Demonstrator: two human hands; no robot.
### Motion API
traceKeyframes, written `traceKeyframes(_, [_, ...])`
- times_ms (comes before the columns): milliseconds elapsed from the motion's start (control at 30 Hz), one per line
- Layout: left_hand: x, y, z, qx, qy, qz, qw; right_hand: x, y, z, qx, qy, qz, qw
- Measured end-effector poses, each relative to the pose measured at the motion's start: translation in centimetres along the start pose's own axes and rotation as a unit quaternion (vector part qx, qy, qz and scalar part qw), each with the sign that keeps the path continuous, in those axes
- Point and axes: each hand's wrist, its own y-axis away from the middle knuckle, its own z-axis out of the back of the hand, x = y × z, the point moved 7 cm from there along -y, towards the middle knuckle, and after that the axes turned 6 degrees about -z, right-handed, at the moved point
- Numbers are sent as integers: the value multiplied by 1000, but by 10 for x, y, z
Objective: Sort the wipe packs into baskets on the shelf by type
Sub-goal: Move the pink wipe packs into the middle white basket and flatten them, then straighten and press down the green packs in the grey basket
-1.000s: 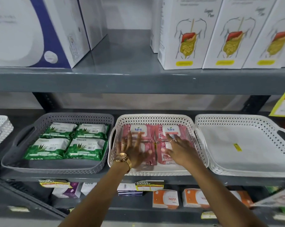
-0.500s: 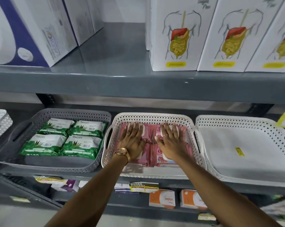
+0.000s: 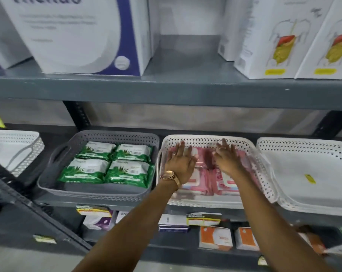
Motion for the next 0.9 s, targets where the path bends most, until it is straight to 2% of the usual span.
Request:
traceKeyframes(67, [11, 17, 37, -57, -18, -29, 998, 40, 18, 6, -54, -84, 27, 995])
traceKeyframes(133, [46, 42, 77, -106, -40, -40, 993, 98, 46, -7, -65, -138, 90, 984])
traceKeyframes(200, [103, 69, 106, -132, -57, -9, 990, 161, 73, -35, -58, -152, 173, 971])
traceKeyframes(233, [136, 82, 115, -118, -81, 20, 989, 188, 82, -53, -44, -149, 204, 967])
traceKeyframes(300, [205, 109, 116, -31, -140, 99, 985, 236, 94, -90, -7, -122, 234, 964])
traceKeyframes(367, [256, 131, 108, 55, -116, 163, 978, 260, 95, -121, 11, -39, 232, 972])
traceKeyframes(433, [276, 142, 96, 111, -79, 164, 977, 263, 91, -143, 29, 47, 200, 978])
traceKeyframes(533, [283, 145, 91, 113, -62, 152, 980, 259, 87, -159, 55, 90, 165, 981])
traceKeyframes(767, [287, 148, 89, 127, -51, 167, 976, 255, 90, -165, 61, 82, 149, 984])
traceKeyframes(900, [278, 146, 99, 153, -75, 143, 975, 262, 89, -164, 81, 65, 139, 985])
